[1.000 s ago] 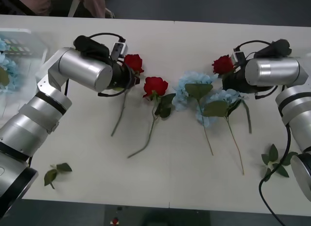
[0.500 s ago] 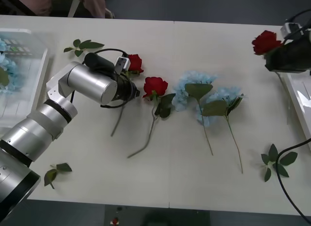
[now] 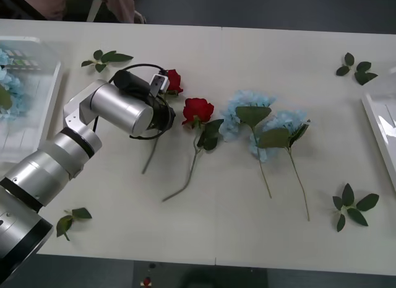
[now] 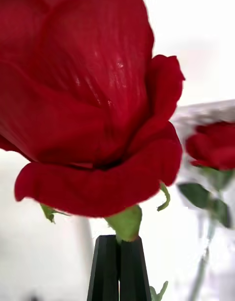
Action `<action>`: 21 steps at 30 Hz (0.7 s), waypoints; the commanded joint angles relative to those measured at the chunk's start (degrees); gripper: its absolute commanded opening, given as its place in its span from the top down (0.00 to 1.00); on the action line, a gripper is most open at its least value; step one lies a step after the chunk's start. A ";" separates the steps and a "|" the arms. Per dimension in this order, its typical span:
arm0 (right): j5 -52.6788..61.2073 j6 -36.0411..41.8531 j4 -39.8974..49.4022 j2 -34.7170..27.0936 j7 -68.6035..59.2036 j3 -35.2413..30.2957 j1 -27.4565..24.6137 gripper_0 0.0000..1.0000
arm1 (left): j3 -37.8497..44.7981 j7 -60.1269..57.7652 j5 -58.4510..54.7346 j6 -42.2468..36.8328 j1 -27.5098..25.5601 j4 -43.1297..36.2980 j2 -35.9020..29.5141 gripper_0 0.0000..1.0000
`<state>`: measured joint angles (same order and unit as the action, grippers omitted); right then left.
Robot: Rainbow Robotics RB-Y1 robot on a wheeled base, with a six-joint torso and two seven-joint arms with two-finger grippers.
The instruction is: Put the red flowers into the right box and the blue flowers into the left box
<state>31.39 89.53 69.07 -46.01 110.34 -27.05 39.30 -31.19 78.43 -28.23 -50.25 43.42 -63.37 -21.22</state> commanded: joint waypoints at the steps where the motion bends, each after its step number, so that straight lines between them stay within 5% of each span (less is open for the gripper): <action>1: 1.21 -0.67 1.85 -4.26 3.83 -3.45 -3.62 1.00 | -0.27 1.02 -0.07 0.24 1.40 0.26 0.66 0.99; 6: 1.56 -4.27 1.85 -5.32 4.88 -5.47 -8.19 1.00 | -0.36 1.37 0.46 0.24 1.40 0.26 0.66 1.00; 13: 1.48 -19.56 0.98 -4.18 4.53 -0.37 -15.13 1.00 | -0.36 1.63 2.57 0.24 1.40 0.26 0.66 1.00; 21: 1.30 -35.30 -7.29 -0.57 4.79 2.79 -15.66 1.00 | 0.17 1.46 0.46 0.24 1.31 -4.22 -1.80 1.00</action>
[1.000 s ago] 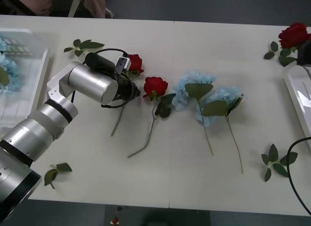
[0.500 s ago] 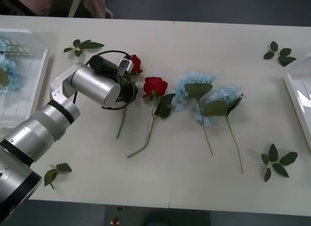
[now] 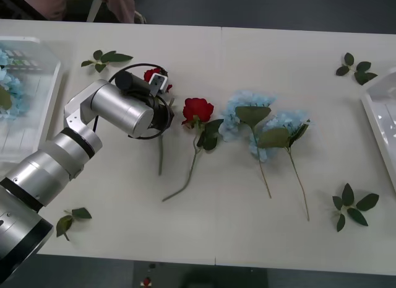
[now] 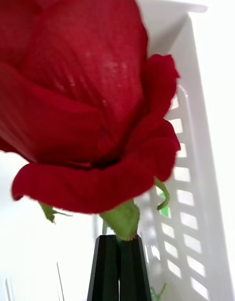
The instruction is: Put the red flowers into the right box and the blue flowers into the left box
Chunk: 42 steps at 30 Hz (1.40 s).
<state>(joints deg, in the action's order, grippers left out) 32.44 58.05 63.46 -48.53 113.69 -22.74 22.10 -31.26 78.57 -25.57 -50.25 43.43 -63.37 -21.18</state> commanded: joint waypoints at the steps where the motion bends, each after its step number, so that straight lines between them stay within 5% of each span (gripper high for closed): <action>1: 0.25 -4.08 -1.94 2.13 1.36 -1.43 1.55 1.00 | 0.49 1.50 -2.73 0.24 1.31 -5.01 -2.11 1.00; 4: 0.25 -4.70 -1.94 3.36 1.44 -1.43 1.55 0.93 | 2.08 1.77 -5.19 0.15 1.05 -9.58 -2.64 1.00; 9: 1.31 -4.70 -1.41 3.80 1.53 -1.35 1.55 0.04 | 4.98 2.91 -8.27 -0.02 -0.71 -19.16 -4.13 1.00; 10: 1.66 -4.70 -1.41 3.80 1.53 -1.35 1.55 0.00 | 5.15 3.00 -8.53 -0.20 -0.80 -20.30 -4.48 1.00; 16: 5.44 -0.57 2.37 3.71 2.24 -2.23 1.55 0.00 | 7.09 3.61 -13.72 -0.38 -3.00 -31.37 -8.61 1.00; 21: 9.92 11.47 11.86 3.89 3.73 -6.09 1.55 0.00 | 9.81 4.49 -13.54 -5.83 -4.93 -37.53 -9.84 1.00; 35: 31.02 27.73 28.56 8.19 9.97 -10.66 1.72 0.00 | 13.50 7.04 -13.37 -9.17 -9.33 -41.83 -14.85 1.00; 36: 32.33 28.61 29.26 8.98 11.46 -11.19 1.90 0.00 | 13.50 7.22 -13.02 -9.17 -9.50 -41.83 -15.20 0.91; 37: 33.74 29.76 29.70 9.60 13.13 -11.72 2.34 0.00 | 13.59 7.39 -12.49 -9.08 -9.77 -41.83 -15.38 0.63; 39: 35.59 31.69 29.79 10.74 15.68 -12.60 3.13 0.00 | 13.50 7.57 -11.52 -9.08 -10.03 -41.83 -15.73 0.31; 42: 37.52 34.68 29.79 12.59 18.58 -14.09 4.45 0.00 | 13.50 7.83 -9.94 -9.08 -10.73 -41.83 -15.82 0.06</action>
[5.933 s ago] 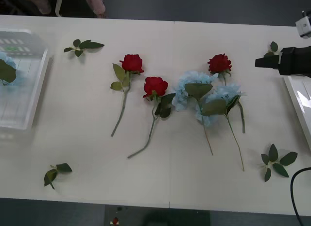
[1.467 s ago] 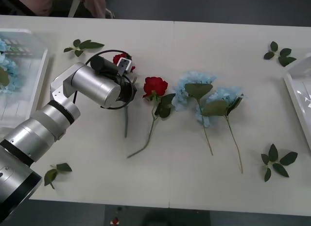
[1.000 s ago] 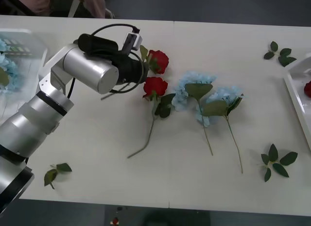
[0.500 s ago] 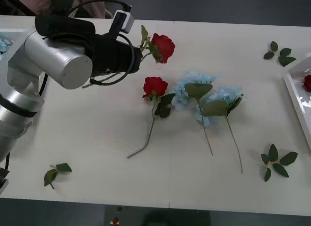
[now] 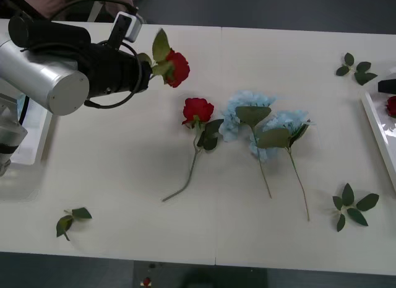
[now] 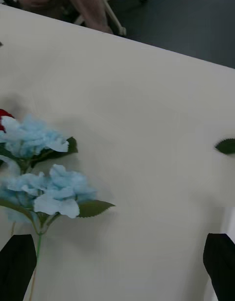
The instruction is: Put the red flowers into the right box and the blue flowers into the left box
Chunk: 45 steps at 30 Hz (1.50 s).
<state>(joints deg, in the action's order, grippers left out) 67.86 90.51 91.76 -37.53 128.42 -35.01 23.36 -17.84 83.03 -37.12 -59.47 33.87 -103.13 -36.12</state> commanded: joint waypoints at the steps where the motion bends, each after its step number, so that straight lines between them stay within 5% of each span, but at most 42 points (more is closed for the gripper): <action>1: 2.62 3.19 1.41 2.20 4.82 -2.35 3.53 0.00 | 0.18 3.37 2.14 0.15 -1.35 -2.07 -0.88 0.02; 16: 5.79 9.51 4.75 7.91 6.05 -4.11 5.99 0.00 | -2.11 4.95 6.53 0.06 -4.07 -1.46 -0.88 0.00; 27: -3.79 19.49 4.75 10.29 -3.35 -3.84 5.38 0.00 | -7.73 5.83 14.79 1.20 -1.52 9.88 3.07 0.00; 45: -14.25 7.49 4.75 10.73 -19.96 12.33 -2.27 0.00 | -9.40 9.78 14.62 11.49 5.86 33.17 8.96 0.00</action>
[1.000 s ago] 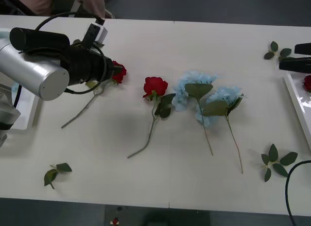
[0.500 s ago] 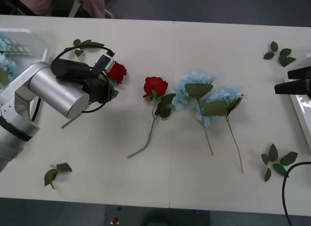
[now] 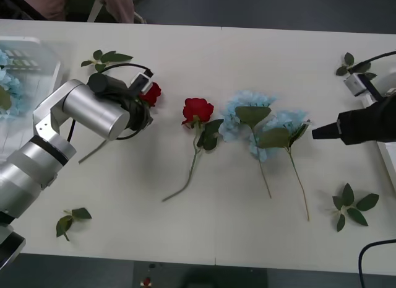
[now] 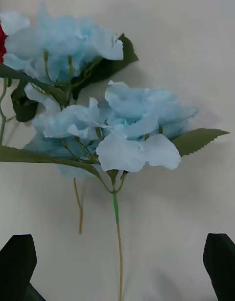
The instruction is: Put the red flowers into the right box and the blue flowers into the left box
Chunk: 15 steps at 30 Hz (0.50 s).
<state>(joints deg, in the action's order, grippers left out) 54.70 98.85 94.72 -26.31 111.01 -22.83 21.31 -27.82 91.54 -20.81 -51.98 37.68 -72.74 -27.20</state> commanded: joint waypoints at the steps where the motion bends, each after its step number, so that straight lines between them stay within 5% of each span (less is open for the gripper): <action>1: -1.35 -1.03 1.78 -0.50 -2.55 0.68 -0.57 0.00 | 0.57 1.45 -3.10 5.75 2.31 4.28 0.04 0.00; 6: -1.79 -3.23 1.78 -0.50 -2.82 3.23 -2.77 0.00 | -0.83 1.89 -5.74 8.12 3.10 7.44 0.04 0.02; 15: -4.34 -7.89 1.78 -0.50 -2.55 9.47 -5.58 0.00 | -2.06 1.98 -5.56 8.21 3.02 8.06 0.04 0.47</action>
<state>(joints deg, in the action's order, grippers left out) 50.95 91.94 94.72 -26.31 110.65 -14.27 15.79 -29.46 91.55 -26.76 -44.12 39.58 -65.24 -27.00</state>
